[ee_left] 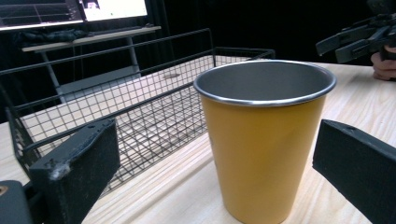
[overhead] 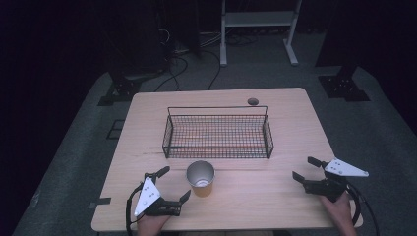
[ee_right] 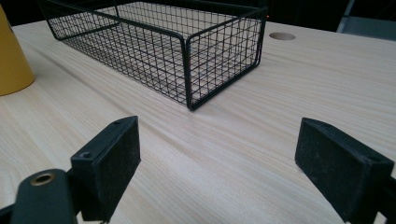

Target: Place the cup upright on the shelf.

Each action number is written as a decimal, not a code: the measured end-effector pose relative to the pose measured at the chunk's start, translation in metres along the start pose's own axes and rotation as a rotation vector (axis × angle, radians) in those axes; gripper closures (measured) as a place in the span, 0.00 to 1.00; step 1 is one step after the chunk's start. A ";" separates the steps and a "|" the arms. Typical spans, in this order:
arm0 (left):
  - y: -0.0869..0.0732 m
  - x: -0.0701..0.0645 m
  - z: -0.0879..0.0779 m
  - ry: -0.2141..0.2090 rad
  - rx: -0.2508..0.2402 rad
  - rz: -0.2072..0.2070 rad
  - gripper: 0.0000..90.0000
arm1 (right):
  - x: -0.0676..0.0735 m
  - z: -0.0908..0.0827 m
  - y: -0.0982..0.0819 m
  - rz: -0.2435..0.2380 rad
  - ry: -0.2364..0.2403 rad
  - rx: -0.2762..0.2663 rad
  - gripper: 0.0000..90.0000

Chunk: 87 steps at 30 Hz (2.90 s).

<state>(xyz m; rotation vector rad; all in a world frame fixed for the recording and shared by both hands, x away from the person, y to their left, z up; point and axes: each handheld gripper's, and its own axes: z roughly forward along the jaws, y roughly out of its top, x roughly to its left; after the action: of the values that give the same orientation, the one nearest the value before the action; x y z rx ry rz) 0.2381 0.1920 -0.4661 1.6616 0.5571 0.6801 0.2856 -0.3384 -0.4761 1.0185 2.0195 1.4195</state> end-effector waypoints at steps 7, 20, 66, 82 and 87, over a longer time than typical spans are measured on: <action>0.001 -0.006 0.005 -0.034 0.005 0.006 0.00 | 0.000 0.000 0.000 -0.001 0.000 0.000 0.15; 0.001 -0.012 0.013 -0.077 0.009 -0.004 0.00 | 0.000 0.000 0.000 0.001 0.000 0.001 0.15; 0.014 -0.024 0.065 -0.048 0.084 -0.067 0.13 | 0.001 0.001 0.000 -0.011 0.004 0.006 0.15; 0.043 -0.017 0.068 -0.092 0.030 -0.079 0.13 | 0.001 0.001 0.000 -0.012 0.004 0.007 0.15; 0.057 -0.011 0.073 -0.103 0.011 -0.060 0.13 | 0.001 0.001 0.000 -0.009 0.005 0.005 0.15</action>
<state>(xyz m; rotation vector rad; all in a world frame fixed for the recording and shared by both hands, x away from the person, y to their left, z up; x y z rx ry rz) 0.2811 0.1223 -0.4211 1.6732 0.5349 0.5454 0.2856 -0.3371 -0.4761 1.0075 2.0301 1.4143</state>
